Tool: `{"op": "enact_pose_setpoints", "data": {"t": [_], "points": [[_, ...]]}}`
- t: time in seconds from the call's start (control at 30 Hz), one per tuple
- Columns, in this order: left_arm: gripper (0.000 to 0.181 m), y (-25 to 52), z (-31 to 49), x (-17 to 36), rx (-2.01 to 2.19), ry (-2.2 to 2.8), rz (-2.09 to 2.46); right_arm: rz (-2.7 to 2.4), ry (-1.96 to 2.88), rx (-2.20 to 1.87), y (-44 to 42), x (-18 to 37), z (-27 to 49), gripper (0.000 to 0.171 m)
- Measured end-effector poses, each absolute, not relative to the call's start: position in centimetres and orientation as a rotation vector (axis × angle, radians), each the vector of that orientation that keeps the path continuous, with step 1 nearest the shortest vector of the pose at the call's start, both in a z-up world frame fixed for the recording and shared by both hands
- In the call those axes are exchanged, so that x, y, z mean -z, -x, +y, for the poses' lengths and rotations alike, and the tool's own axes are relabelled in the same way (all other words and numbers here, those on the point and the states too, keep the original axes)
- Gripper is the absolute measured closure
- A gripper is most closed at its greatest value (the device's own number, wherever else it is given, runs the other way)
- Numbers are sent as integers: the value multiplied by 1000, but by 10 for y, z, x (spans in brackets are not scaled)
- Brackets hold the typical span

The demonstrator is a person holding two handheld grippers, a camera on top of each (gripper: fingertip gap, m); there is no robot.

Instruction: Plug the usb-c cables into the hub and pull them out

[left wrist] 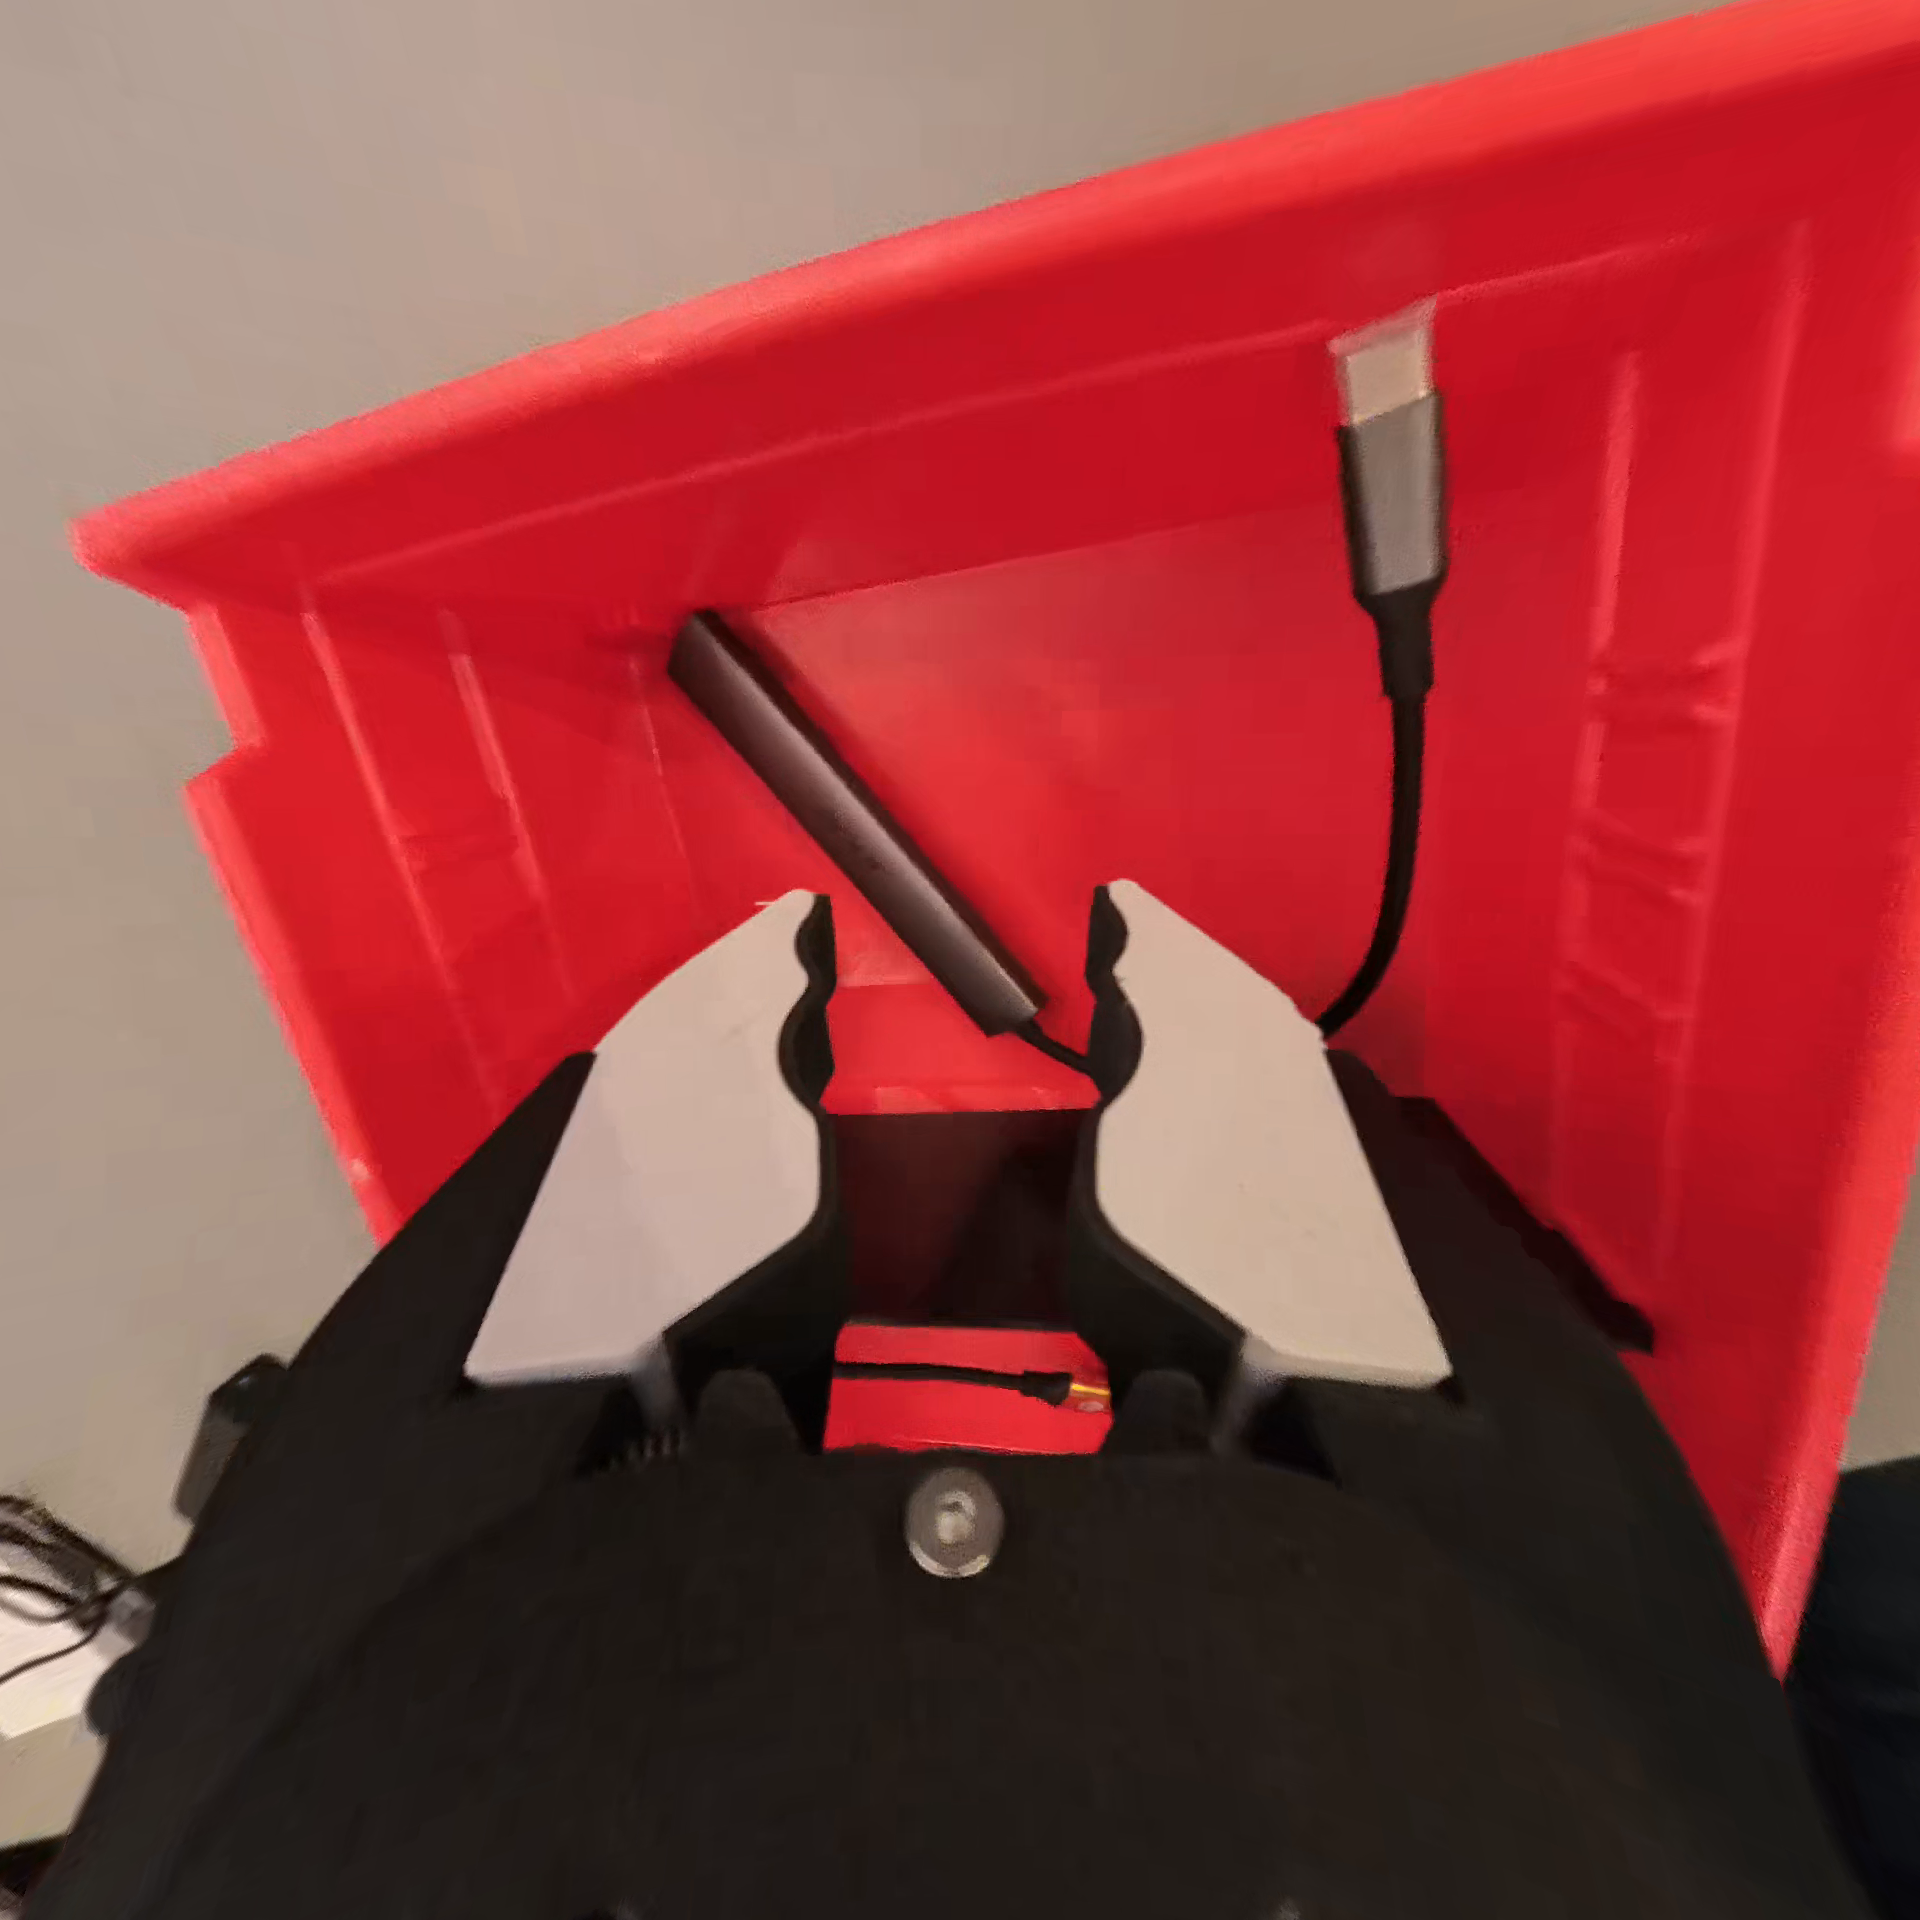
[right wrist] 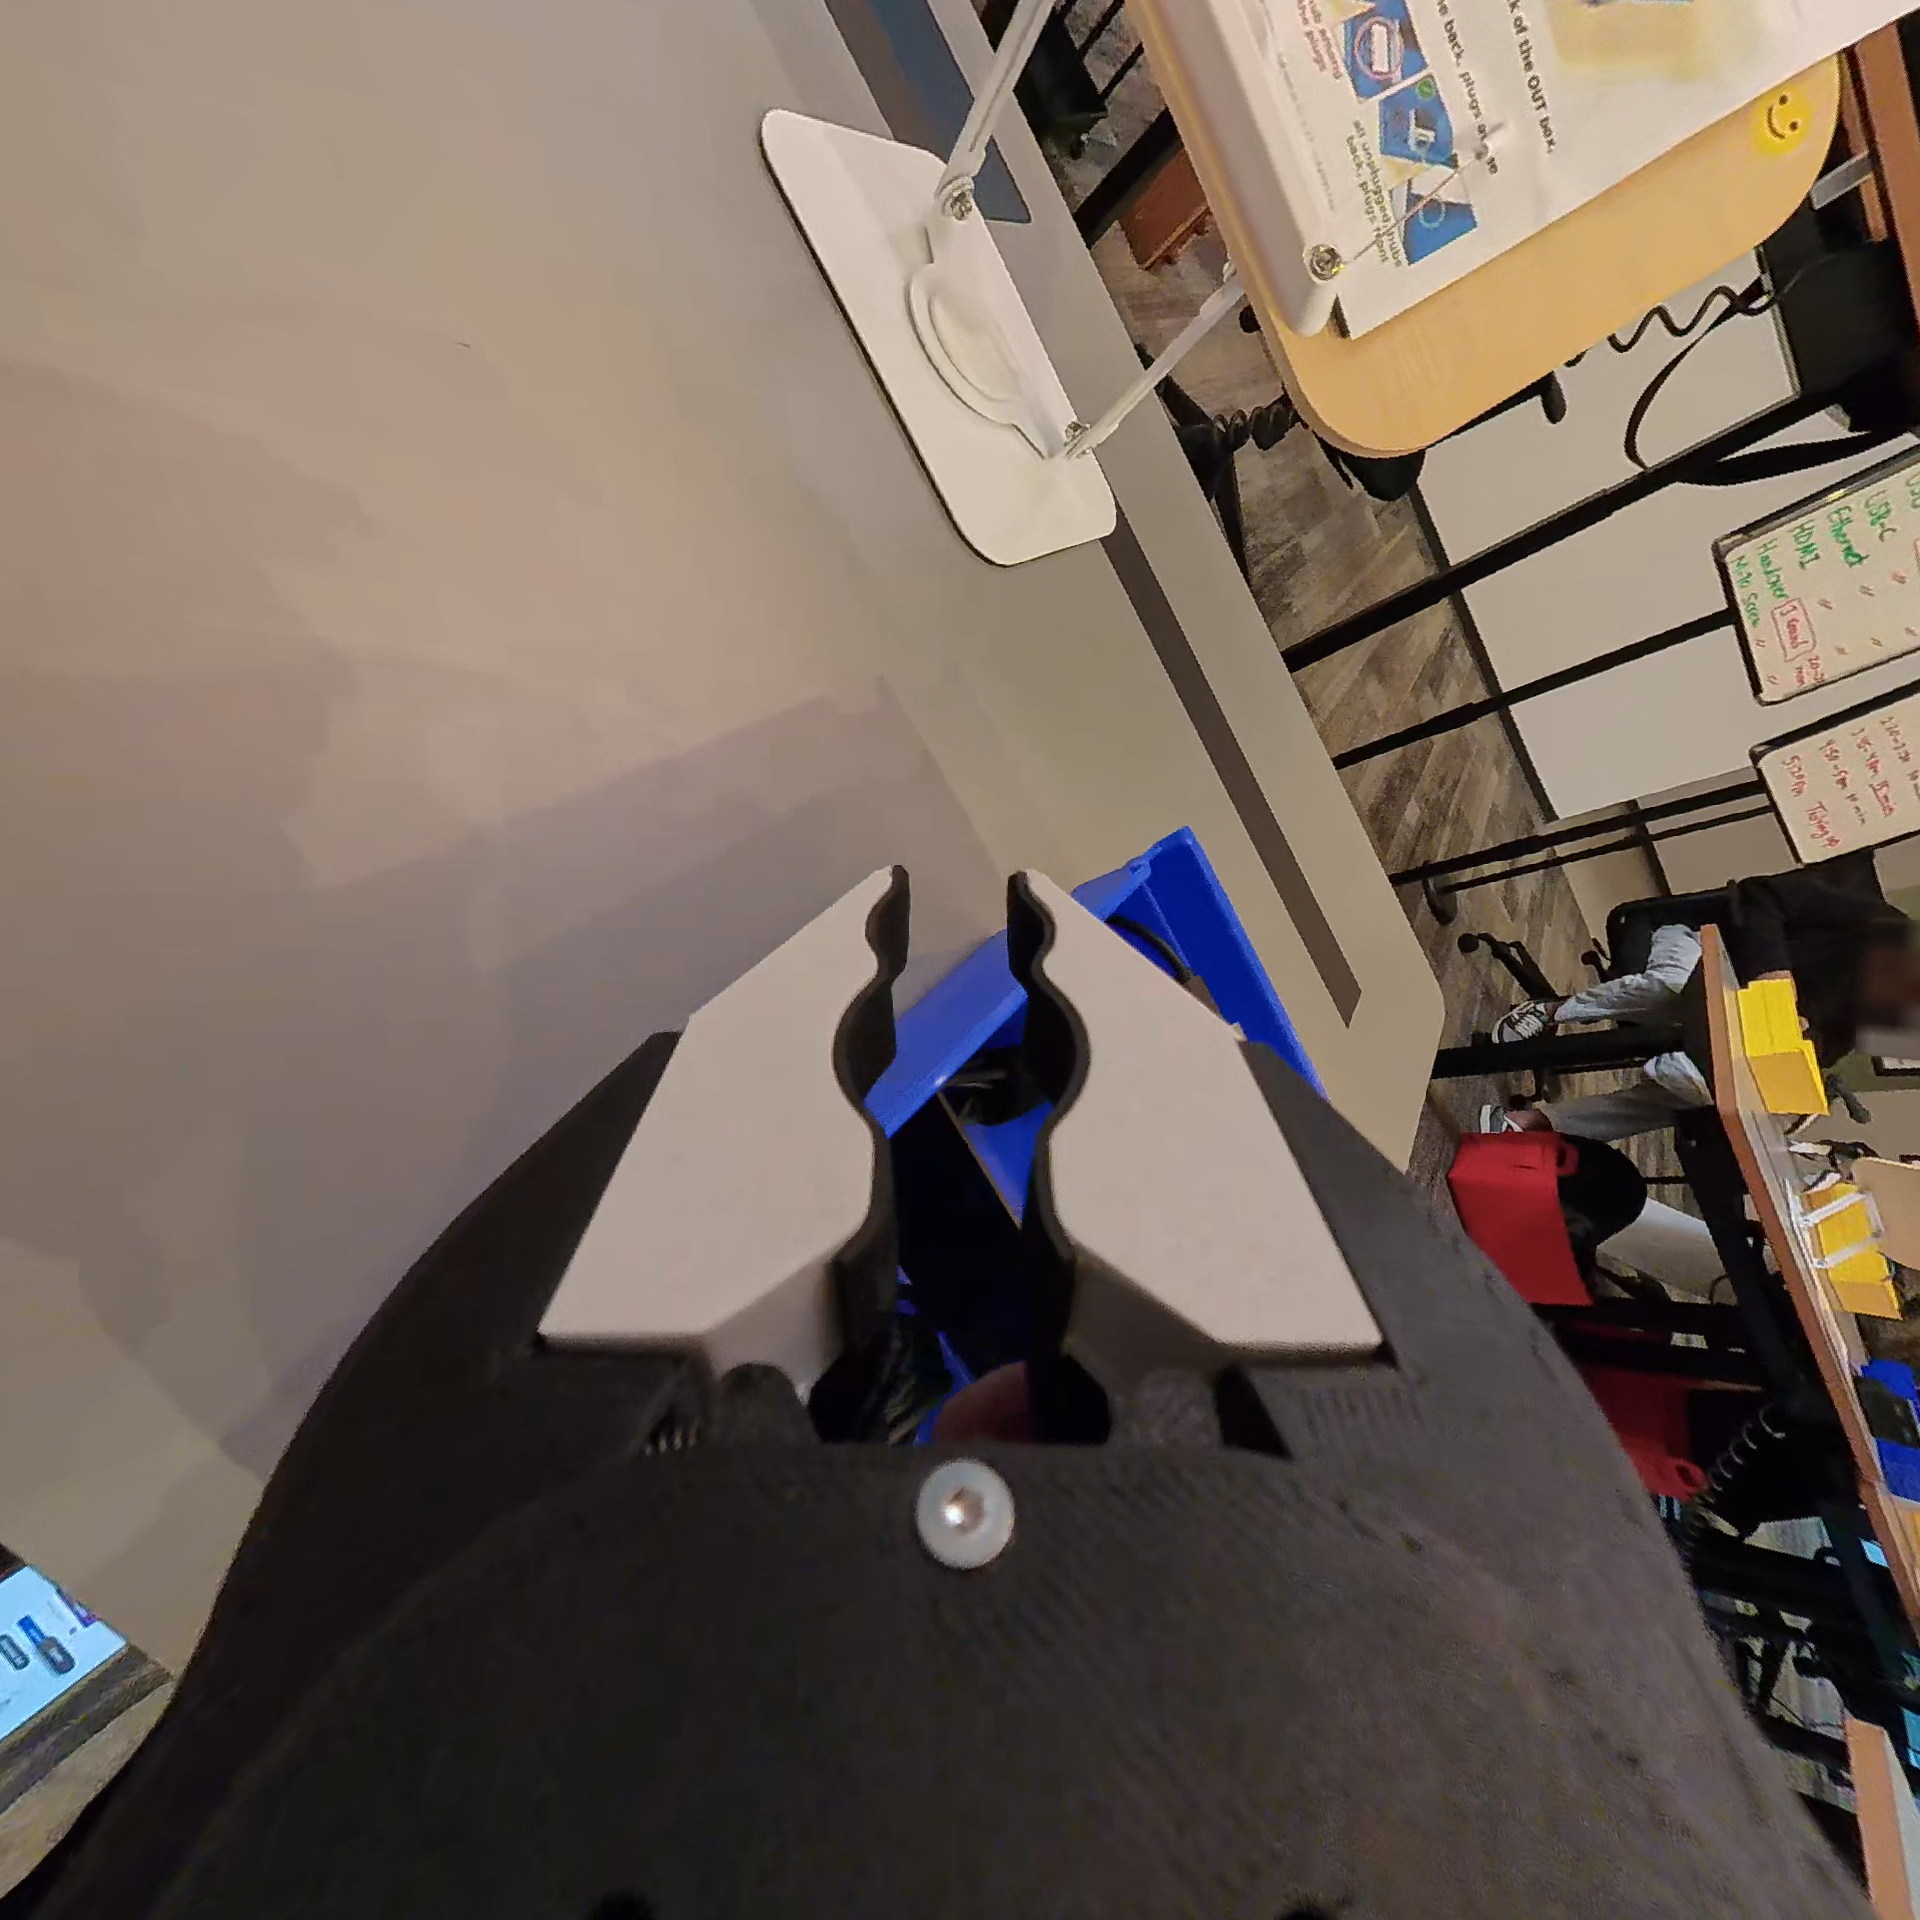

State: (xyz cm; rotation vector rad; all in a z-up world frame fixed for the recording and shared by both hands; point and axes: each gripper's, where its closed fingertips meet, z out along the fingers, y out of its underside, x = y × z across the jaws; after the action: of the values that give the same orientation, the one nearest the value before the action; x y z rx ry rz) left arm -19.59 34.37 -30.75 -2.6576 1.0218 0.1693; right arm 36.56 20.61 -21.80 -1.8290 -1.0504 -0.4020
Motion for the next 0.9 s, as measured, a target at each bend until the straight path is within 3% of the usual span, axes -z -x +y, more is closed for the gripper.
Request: {"op": "enact_pose_setpoints", "data": {"t": [0.1,0.43,0.5,0.7,0.73,0.9], "points": [[132,203,347,323,-233,2748,1042,-1051,1826,388,-363,219,204,155],[146,229,356,357,-529,2868,1170,-1058,1815,381,-359,220,200,155],[156,230,357,359,-515,2887,1174,-1057,1813,376,-358,219,199,156],[164,241,366,357,-557,2886,1134,-1050,1803,364,-352,219,199,156],[180,241,366,356,-532,2881,1127,-1053,1803,364,-352,219,198,156],[181,250,369,353,-567,2819,1098,-1060,1805,368,-353,220,196,156]]}}
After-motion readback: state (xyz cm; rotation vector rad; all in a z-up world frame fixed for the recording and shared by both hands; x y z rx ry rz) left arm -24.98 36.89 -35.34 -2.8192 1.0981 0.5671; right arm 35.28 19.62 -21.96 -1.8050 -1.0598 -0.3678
